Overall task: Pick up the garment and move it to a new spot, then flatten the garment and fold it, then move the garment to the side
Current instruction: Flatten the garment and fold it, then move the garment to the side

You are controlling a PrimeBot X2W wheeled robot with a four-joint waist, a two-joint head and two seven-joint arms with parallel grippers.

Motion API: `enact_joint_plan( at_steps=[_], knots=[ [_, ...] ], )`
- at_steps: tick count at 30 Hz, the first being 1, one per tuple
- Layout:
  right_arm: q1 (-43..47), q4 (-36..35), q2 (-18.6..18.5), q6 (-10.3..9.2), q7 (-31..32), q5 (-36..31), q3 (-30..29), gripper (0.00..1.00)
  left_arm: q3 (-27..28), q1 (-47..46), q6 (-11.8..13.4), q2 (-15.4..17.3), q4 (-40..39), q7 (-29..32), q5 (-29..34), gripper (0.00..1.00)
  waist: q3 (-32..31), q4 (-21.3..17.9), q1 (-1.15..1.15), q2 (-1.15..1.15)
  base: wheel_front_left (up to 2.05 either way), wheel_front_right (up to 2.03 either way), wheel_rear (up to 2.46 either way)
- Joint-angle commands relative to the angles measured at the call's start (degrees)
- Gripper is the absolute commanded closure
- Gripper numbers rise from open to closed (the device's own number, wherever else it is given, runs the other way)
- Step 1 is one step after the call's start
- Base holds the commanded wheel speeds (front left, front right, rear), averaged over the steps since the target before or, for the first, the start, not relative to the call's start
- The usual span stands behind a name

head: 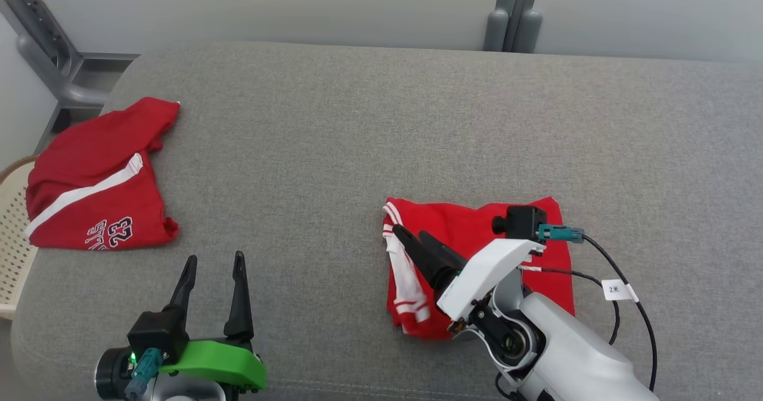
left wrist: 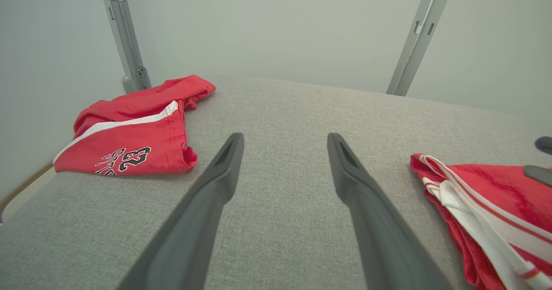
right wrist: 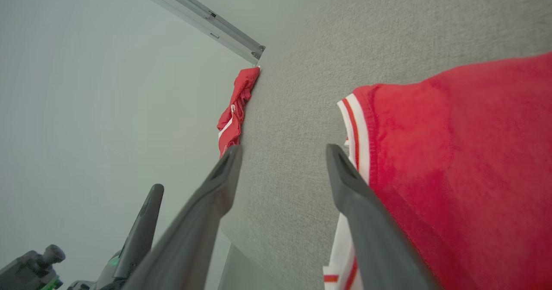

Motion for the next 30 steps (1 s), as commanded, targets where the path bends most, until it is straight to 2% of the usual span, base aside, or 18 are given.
enact_joint_plan(
  at_steps=[1, 6, 10, 14, 21, 25, 30],
  knots=[
    [0.9, -1.2, -1.0, 0.02, -0.7, 0.7, 0.0, 0.0, 0.3, -0.4, 0.1, 0.1, 0.1, 0.0, 0.2, 0.0, -0.3, -0.3, 0.0, 0.0, 0.0, 0.0, 0.0],
    [2.2, -5.6, -3.1, 0.02, -2.7, 1.7, -0.4, 0.0, 0.5, 0.2, -0.1, 0.1, 0.0, 0.0, 0.4, 0.0, -0.8, -0.8, 0.0, 0.0, 0.0, 0.0, 0.0],
    [3.4, -9.4, -6.6, 0.02, -5.6, 1.3, -1.4, 0.0, 0.8, 1.0, 0.0, 0.1, -0.3, 0.0, 0.7, 0.0, -1.6, -1.4, 0.0, 0.0, 0.0, 0.0, 0.0],
    [4.4, -10.3, -10.4, 0.02, -8.5, -1.6, -2.8, 0.0, 1.1, 1.7, 0.2, 0.1, -1.1, 0.0, 0.8, 0.0, -2.2, -1.9, 0.0, 0.0, 0.0, 0.0, 0.0],
    [3.7, -4.3, -16.5, 0.02, -10.6, -11.8, -6.9, 0.0, 2.0, 2.6, 0.5, 0.1, -2.4, 0.0, 2.2, 0.0, -2.6, -2.8, 0.0, 0.0, 0.0, 0.0, 0.0],
    [2.9, 0.5, -17.4, 0.02, -8.9, -15.6, -10.4, 0.0, 2.3, 2.7, 0.5, 0.1, -3.0, 0.0, 2.6, 0.0, -2.4, -3.0, 0.0, 0.0, 0.0, 0.0, 0.0],
    [1.7, 5.9, -16.3, 0.02, -3.4, -17.7, -12.1, 0.0, 2.5, 2.4, 0.3, 0.1, -3.2, 0.0, 2.7, 0.0, -1.9, -2.8, 0.0, 0.0, 0.0, 0.0, 0.0]
  ],
)
